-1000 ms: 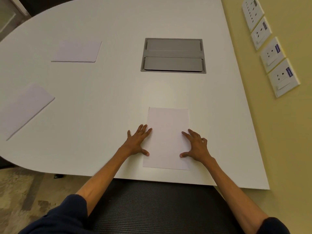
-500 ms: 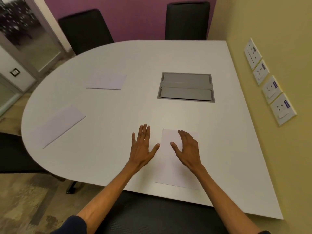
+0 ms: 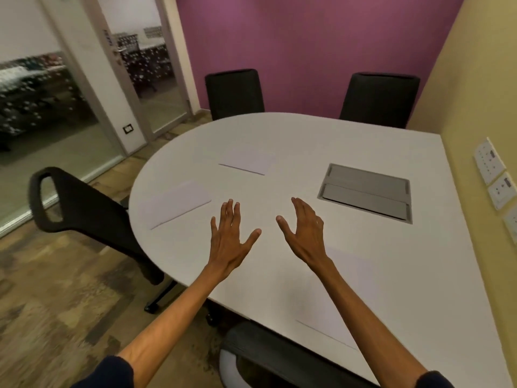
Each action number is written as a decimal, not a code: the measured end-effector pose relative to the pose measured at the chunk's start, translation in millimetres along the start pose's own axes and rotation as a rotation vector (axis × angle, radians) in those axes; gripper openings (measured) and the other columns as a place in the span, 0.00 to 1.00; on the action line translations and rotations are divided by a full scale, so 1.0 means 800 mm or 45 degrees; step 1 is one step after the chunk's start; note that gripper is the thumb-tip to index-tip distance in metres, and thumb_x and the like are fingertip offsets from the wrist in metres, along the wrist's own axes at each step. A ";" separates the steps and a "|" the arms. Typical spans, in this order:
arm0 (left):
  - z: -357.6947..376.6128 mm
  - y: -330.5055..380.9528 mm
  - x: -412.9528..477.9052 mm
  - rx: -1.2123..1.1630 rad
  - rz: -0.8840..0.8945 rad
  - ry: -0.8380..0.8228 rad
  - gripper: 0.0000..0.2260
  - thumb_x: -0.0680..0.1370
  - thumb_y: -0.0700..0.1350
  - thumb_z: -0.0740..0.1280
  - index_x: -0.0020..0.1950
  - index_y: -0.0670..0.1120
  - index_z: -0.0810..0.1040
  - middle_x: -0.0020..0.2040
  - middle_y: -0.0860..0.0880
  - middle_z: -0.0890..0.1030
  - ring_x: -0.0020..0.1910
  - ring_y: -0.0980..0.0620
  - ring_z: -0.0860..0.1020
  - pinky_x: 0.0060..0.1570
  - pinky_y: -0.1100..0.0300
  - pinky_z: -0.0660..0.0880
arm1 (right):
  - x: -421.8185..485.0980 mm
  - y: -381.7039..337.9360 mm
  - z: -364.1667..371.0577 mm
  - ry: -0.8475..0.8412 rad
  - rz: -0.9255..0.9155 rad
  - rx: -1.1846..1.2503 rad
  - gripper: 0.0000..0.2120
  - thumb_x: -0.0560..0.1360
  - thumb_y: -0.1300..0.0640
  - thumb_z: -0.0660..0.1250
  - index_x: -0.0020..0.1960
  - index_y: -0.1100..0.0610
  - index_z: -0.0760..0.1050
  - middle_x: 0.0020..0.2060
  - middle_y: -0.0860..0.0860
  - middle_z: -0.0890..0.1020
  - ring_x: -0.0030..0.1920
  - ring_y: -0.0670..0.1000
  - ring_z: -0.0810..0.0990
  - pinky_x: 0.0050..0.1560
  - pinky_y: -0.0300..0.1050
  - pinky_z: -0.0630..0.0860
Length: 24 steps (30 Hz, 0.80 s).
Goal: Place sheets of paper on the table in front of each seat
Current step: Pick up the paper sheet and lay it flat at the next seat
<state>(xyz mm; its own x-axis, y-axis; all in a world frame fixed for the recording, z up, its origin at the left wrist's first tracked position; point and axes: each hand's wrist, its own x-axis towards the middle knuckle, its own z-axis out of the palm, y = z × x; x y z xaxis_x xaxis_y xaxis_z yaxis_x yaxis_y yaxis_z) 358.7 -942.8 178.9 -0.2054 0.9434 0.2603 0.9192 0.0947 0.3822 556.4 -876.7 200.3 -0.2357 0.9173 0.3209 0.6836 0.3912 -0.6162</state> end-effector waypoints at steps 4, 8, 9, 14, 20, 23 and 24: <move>-0.052 -0.049 -0.015 -0.030 -0.090 0.111 0.40 0.77 0.71 0.47 0.81 0.51 0.41 0.81 0.52 0.39 0.79 0.55 0.36 0.77 0.45 0.38 | 0.013 -0.071 0.034 -0.045 -0.121 0.063 0.32 0.78 0.37 0.56 0.76 0.52 0.59 0.75 0.51 0.65 0.75 0.51 0.61 0.72 0.58 0.61; -0.111 -0.121 -0.041 -0.006 -0.194 0.223 0.39 0.77 0.71 0.46 0.81 0.52 0.41 0.81 0.52 0.39 0.79 0.54 0.36 0.77 0.45 0.38 | 0.018 -0.157 0.084 -0.131 -0.232 0.093 0.32 0.79 0.37 0.56 0.77 0.52 0.59 0.75 0.50 0.64 0.75 0.50 0.61 0.72 0.58 0.61; -0.125 -0.142 -0.048 -0.004 -0.230 0.239 0.38 0.77 0.71 0.46 0.81 0.52 0.41 0.81 0.52 0.39 0.79 0.54 0.36 0.77 0.44 0.39 | 0.016 -0.179 0.098 -0.144 -0.258 0.105 0.31 0.79 0.37 0.56 0.77 0.52 0.59 0.75 0.50 0.64 0.75 0.50 0.61 0.71 0.58 0.61; -0.196 -0.257 -0.093 0.005 -0.361 0.297 0.38 0.79 0.68 0.49 0.81 0.49 0.43 0.81 0.51 0.41 0.80 0.53 0.38 0.78 0.40 0.42 | -0.003 -0.289 0.177 -0.192 -0.338 0.157 0.31 0.78 0.36 0.55 0.76 0.51 0.60 0.75 0.49 0.65 0.74 0.50 0.62 0.70 0.56 0.62; -0.271 -0.391 -0.157 0.018 -0.499 0.382 0.33 0.81 0.64 0.49 0.81 0.49 0.45 0.81 0.51 0.42 0.80 0.54 0.38 0.78 0.40 0.42 | -0.026 -0.414 0.283 -0.331 -0.444 0.261 0.31 0.78 0.35 0.55 0.76 0.49 0.58 0.75 0.49 0.65 0.74 0.51 0.62 0.71 0.58 0.61; -0.301 -0.448 -0.200 0.065 -0.590 0.437 0.32 0.82 0.63 0.49 0.81 0.49 0.44 0.80 0.52 0.40 0.79 0.54 0.38 0.78 0.40 0.41 | -0.037 -0.482 0.326 -0.395 -0.514 0.306 0.31 0.78 0.34 0.54 0.76 0.49 0.59 0.75 0.50 0.65 0.74 0.51 0.62 0.70 0.57 0.61; -0.310 -0.467 -0.212 0.081 -0.628 0.457 0.32 0.82 0.63 0.49 0.81 0.49 0.43 0.80 0.53 0.39 0.79 0.54 0.37 0.78 0.41 0.40 | -0.040 -0.504 0.339 -0.408 -0.557 0.313 0.31 0.78 0.34 0.54 0.75 0.49 0.59 0.74 0.50 0.65 0.74 0.51 0.62 0.70 0.57 0.62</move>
<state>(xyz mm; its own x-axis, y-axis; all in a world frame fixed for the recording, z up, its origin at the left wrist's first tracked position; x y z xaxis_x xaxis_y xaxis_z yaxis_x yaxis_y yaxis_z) -33.1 -1216.7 212.4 -0.7020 0.6185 0.3531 0.7029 0.5219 0.4832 100.7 -1043.7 243.2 -0.6822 0.6287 0.3734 0.3049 0.7087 -0.6362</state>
